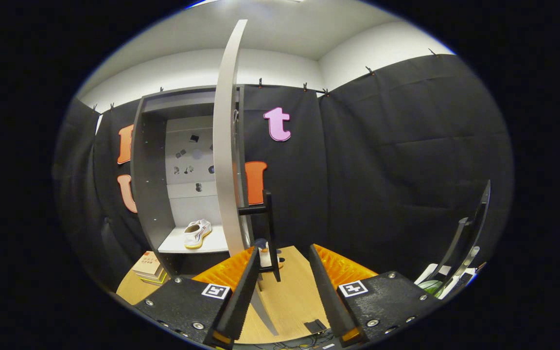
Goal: Open the shoe cabinet door, grab the shoes and put them into the shoe cabinet, then close the shoe cabinet door.
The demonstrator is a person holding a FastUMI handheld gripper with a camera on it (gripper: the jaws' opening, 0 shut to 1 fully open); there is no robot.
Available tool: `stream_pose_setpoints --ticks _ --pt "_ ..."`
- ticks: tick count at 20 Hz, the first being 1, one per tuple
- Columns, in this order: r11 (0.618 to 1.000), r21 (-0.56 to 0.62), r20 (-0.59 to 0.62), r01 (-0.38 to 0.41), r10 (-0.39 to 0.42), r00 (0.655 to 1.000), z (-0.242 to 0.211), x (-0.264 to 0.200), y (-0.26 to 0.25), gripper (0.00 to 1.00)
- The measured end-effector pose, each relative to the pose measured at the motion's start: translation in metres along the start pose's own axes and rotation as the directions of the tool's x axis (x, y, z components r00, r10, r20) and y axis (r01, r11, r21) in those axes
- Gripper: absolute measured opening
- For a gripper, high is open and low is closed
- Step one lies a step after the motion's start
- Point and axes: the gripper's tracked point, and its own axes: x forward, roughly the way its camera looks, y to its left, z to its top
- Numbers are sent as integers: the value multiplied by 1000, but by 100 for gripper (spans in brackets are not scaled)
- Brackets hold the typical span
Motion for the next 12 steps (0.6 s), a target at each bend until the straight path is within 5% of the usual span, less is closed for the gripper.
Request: stream_pose_setpoints --ticks 12 --pt "970 -20 7 -242 242 970 -3 -6 81 67"
